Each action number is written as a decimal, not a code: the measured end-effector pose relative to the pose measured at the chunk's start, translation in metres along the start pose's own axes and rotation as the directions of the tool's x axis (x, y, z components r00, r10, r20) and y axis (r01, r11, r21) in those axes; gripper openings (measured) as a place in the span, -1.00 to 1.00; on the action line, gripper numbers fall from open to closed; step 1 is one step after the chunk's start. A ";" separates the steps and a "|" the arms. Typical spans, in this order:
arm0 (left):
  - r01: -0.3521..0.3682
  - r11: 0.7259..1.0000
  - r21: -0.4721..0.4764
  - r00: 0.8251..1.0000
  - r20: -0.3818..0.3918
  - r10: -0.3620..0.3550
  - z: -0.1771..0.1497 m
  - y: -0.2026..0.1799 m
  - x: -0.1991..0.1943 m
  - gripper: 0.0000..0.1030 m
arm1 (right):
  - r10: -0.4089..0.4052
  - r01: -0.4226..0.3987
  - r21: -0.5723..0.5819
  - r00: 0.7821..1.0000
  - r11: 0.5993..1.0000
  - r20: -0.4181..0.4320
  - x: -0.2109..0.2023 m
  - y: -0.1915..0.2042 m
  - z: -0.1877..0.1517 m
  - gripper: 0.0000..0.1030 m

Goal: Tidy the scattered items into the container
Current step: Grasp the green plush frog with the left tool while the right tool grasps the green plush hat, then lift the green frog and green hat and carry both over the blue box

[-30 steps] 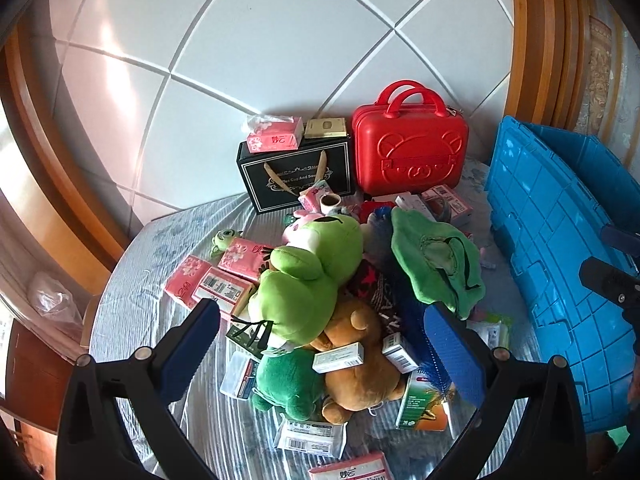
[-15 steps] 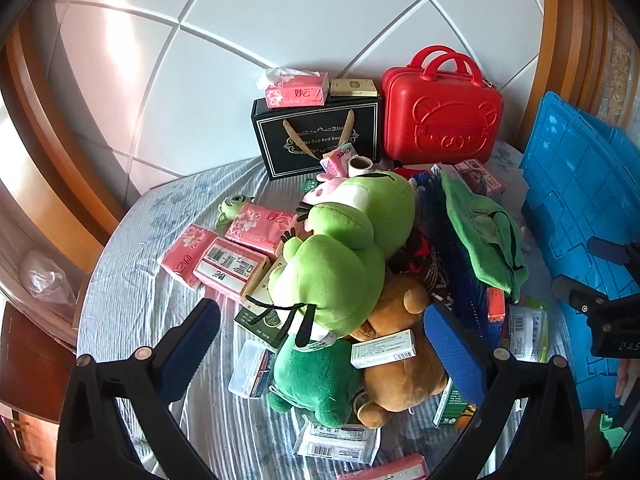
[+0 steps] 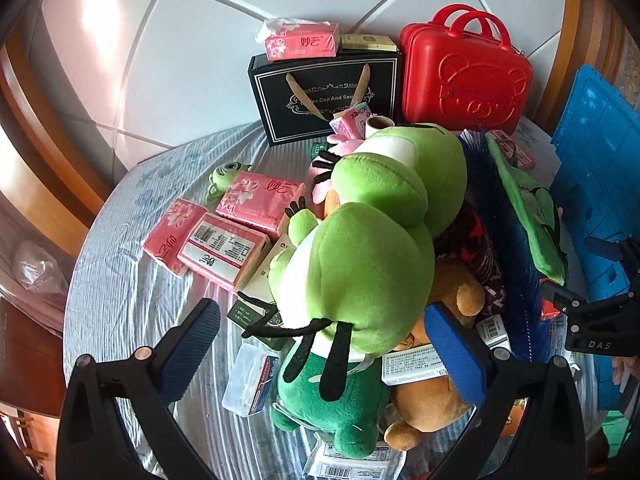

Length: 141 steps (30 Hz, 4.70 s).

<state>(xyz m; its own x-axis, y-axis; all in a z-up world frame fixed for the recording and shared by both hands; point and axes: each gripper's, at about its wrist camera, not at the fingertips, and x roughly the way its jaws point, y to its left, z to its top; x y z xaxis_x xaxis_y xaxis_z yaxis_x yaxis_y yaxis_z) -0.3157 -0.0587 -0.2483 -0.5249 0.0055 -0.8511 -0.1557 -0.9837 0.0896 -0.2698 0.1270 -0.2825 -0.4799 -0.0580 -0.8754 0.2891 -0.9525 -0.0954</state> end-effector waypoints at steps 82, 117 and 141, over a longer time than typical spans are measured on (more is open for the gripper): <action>-0.045 0.999 -0.026 0.996 -0.074 0.043 0.024 -0.034 0.046 0.20 | 0.038 -0.043 0.093 0.998 0.995 0.057 -0.009 -0.019 0.034 -0.76; -0.027 0.996 -0.085 0.991 0.130 0.038 0.013 -0.029 -0.093 0.20 | 0.158 -0.172 0.035 0.957 0.984 0.244 -0.153 0.003 0.020 -0.78; 0.006 0.997 -0.075 0.978 0.208 0.010 0.014 -0.071 -0.173 0.20 | 0.213 -0.237 0.034 0.919 0.971 0.332 -0.248 -0.037 -0.006 -0.78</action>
<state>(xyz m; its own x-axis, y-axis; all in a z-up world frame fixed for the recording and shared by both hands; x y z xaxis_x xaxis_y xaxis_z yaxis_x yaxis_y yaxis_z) -0.2261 0.0127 -0.1001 -0.6891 0.0331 -0.7239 -0.0954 -0.9944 0.0454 -0.1564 0.1788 -0.0651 -0.6541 -0.3553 -0.6678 0.3661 -0.9212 0.1316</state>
